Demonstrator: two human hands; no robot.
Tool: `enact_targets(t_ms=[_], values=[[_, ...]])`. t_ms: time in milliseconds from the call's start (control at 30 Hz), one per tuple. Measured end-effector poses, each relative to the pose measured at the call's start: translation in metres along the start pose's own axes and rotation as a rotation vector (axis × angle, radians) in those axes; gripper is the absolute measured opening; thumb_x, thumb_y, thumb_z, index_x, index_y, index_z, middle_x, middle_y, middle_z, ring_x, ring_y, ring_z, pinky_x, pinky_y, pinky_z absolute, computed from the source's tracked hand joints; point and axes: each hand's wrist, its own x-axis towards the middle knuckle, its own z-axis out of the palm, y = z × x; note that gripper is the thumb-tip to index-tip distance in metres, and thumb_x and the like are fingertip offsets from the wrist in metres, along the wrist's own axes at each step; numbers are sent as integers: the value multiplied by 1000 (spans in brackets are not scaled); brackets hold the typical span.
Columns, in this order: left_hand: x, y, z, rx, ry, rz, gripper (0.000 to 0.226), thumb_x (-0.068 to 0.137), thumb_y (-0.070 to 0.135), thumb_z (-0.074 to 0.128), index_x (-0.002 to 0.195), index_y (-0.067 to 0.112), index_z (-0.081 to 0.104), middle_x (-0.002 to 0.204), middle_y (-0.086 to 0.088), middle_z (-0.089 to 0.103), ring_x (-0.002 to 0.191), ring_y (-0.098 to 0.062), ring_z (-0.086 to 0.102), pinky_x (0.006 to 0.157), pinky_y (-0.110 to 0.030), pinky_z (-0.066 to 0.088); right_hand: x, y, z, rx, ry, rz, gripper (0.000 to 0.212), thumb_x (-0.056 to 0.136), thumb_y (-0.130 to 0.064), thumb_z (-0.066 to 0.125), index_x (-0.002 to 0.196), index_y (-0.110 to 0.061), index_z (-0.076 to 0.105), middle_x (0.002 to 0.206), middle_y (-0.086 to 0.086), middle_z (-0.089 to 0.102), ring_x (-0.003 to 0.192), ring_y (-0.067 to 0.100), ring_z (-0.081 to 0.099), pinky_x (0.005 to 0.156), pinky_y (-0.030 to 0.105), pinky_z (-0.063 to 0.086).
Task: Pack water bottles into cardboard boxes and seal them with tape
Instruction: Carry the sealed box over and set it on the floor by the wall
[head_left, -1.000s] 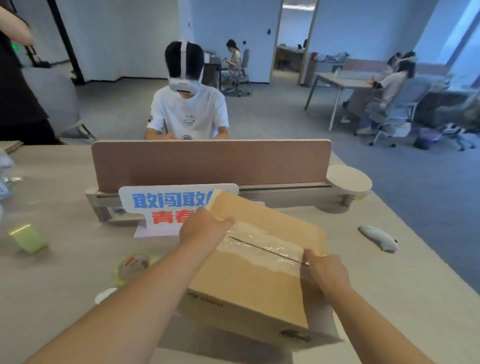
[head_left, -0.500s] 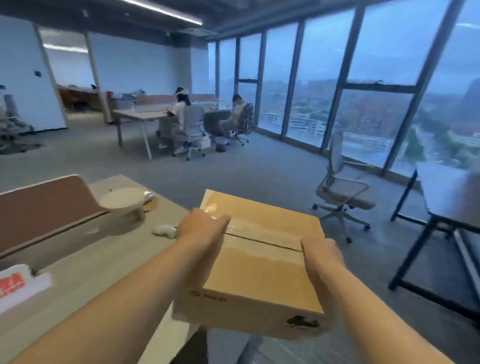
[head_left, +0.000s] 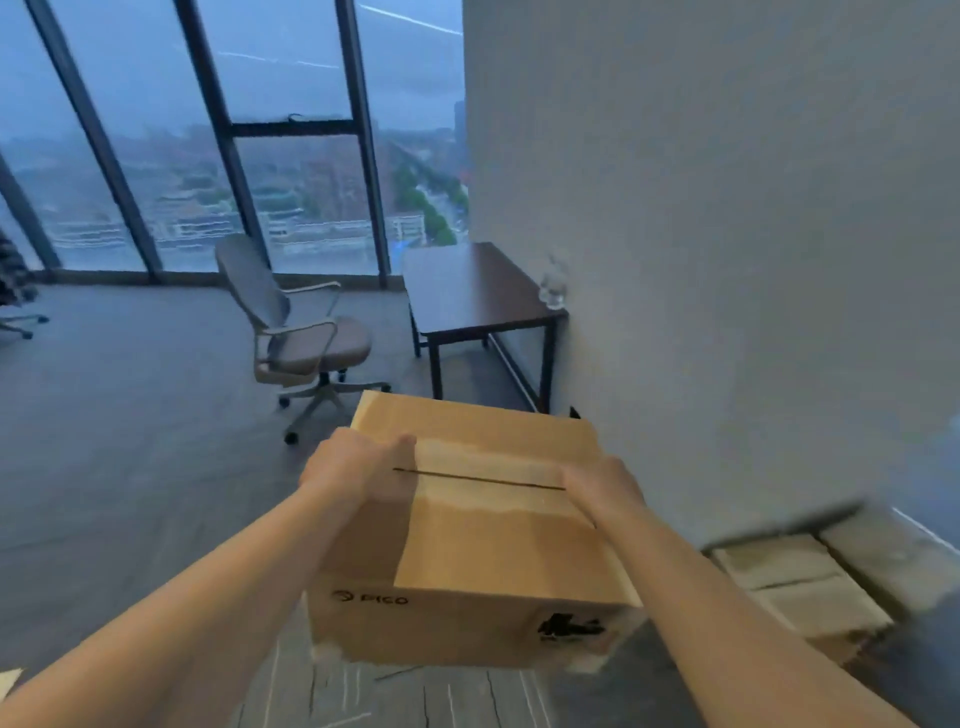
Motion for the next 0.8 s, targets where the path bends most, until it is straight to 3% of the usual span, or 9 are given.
enact_targets(t_ms=[67,133,200,300,400,500,567,633,800], values=[[7,47,42,63,-70,87,76,80,72,51,113,4,54,89,-8,59,77,-26,56,58,-32,42,25,36,-30,-38,55,78,43,85,-31,47,117,-5,56,103,9,58,81,26,55,63,27,37],[14,97,96,129,-175,178,78,78,74,50,115,5,53,90,-7,60,76,-24,56,57,-31,43,45,75,-66,-79,131,160,44,89,-31,43,122,-5,57,122,16,59,104,32,58,72,27,39],[18,130,133,147,-255,227,79,78,73,52,122,7,51,95,-6,59,80,-24,56,63,-32,45,58,101,-88,-144,137,180,39,93,-23,37,121,-6,59,125,17,58,112,33,56,82,30,43],[25,183,203,167,-385,334,77,82,68,53,130,7,48,102,-6,55,89,-26,54,73,-34,43,77,137,-126,-157,228,300,33,90,-19,38,114,-11,60,108,13,63,95,28,59,70,28,41],[31,233,264,201,-511,421,86,84,67,51,140,4,40,130,-14,54,114,-33,53,87,-38,42,102,160,-155,-55,326,460,31,88,-18,43,115,-11,56,97,9,62,81,21,56,64,28,43],[39,267,319,222,-611,496,87,87,66,47,143,1,36,142,-17,46,125,-35,47,92,-38,41,128,180,-178,36,409,566,30,90,-19,45,115,-6,56,78,3,54,68,17,55,58,27,44],[45,290,356,225,-662,532,87,85,68,47,141,1,40,140,-17,48,121,-36,50,83,-37,40,151,198,-190,72,450,619,31,90,-18,46,116,-5,54,85,4,56,67,16,52,51,26,38],[47,306,379,194,-691,550,87,82,70,50,137,4,45,135,-15,52,114,-35,54,76,-35,41,165,217,-195,158,499,677,39,87,-18,48,121,-1,52,102,10,61,79,22,57,53,27,39],[46,360,450,204,-786,531,83,80,69,52,136,8,46,134,-11,54,117,-33,53,85,-38,42,221,275,-220,305,542,810,47,81,-19,51,126,-4,48,115,13,62,90,27,59,55,26,38]])
